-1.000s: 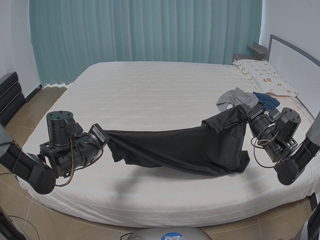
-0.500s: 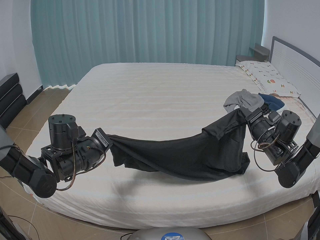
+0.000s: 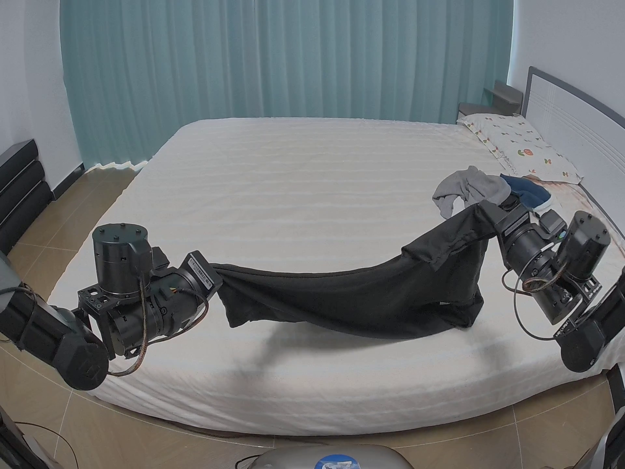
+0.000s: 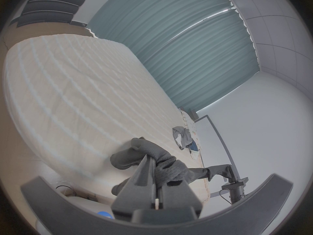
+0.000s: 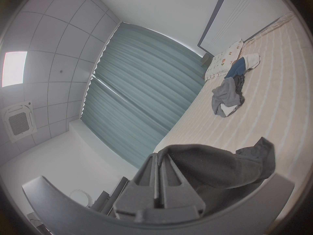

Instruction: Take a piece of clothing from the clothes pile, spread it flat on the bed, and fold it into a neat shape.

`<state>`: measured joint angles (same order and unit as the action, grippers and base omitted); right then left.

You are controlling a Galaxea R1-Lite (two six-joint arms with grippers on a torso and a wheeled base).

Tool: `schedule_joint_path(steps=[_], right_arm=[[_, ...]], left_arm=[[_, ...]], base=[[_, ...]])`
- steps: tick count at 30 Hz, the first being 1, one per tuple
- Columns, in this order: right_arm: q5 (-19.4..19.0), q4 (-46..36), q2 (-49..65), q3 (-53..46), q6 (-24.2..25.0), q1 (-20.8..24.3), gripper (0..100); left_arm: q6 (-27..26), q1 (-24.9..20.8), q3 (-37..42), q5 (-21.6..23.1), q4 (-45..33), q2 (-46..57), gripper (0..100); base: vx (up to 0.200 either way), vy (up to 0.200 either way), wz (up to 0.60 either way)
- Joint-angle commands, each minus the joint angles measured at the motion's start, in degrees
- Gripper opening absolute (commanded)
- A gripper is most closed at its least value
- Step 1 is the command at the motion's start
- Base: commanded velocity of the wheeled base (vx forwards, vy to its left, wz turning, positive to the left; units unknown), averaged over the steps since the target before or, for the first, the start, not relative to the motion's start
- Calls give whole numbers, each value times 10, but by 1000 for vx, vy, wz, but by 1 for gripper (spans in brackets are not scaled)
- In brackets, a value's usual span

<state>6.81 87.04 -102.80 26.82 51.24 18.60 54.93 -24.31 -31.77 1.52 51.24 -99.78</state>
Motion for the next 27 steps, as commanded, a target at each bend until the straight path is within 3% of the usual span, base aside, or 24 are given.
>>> schedule_joint_path(steps=[1, 2, 6, 13, 14, 15, 18, 22, 27], right_arm=[[0, -4, 77, -8, -30, 12, 0], [3, -6, 110, -6, -54, 12, 0], [2, -36, 191, 7, -73, 14, 0], [-3, -297, 323, 187, -78, 3, 0], [-3, -297, 323, 187, -78, 3, 0], [-6, -367, 328, 246, -79, -6, 0], [-15, -435, 306, 328, -76, -30, 0], [-15, -460, 242, 416, -76, -65, 0], [-12, -525, 130, 561, -76, -110, 0]], left_arm=[[-2, -8, 6, -1, -1, 45, 0], [-3, -10, 6, -1, -4, 73, 0], [-4, -19, -1, 0, -40, 133, 0], [-11, 1, -89, 1, -134, 185, 0], [-11, 1, -89, 1, -134, 185, 0], [-20, 6, -124, 1, -185, 182, 0], [-28, 8, -167, 1, -243, 180, 0], [-27, 25, -224, 1, -266, 147, 0], [-26, 51, -345, -5, -331, 40, 0]], base=[[0, 0, 0], [0, 0, 0], [0, 0, 0], [0, 0, 0], [0, 0, 0], [0, 0, 0], [0, 0, 0], [0, 0, 0], [0, 0, 0]])
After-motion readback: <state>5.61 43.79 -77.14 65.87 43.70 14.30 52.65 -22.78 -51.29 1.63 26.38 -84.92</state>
